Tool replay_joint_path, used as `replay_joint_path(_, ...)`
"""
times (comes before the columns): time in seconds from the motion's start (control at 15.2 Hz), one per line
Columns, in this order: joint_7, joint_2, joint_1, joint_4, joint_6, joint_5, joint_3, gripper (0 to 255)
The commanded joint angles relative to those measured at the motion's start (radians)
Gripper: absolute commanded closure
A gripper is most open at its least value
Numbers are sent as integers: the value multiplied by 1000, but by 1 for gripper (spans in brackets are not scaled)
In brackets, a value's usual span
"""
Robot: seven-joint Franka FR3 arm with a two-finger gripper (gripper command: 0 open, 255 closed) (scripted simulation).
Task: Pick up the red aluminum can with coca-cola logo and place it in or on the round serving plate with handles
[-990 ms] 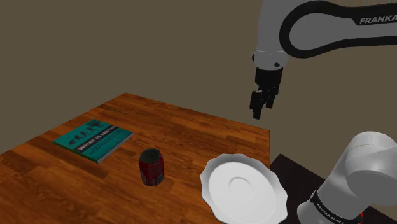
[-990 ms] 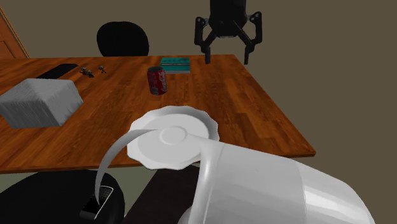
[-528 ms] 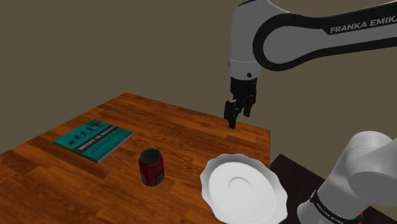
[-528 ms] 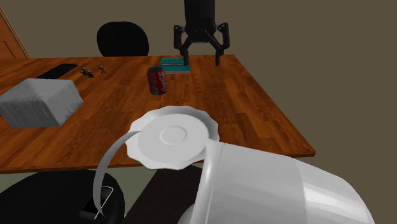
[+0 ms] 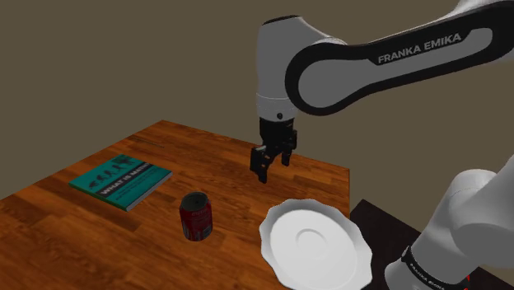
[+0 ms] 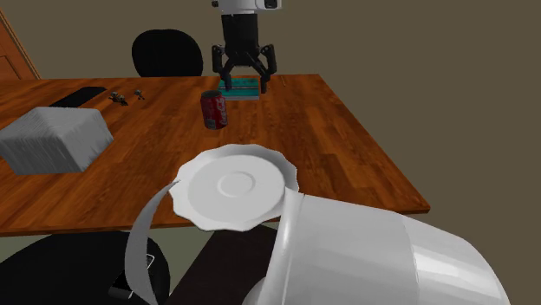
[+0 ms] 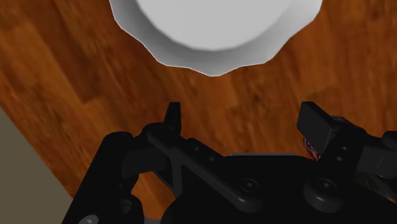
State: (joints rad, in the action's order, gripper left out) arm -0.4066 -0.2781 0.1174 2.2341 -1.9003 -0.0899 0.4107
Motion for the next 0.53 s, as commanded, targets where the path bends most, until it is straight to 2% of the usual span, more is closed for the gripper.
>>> replay_joint_path(0.0,-45,72,6,-47,-32,16,33,0)
replay_joint_path(0.46,-199,322,44,-240,-98,126,113,0)
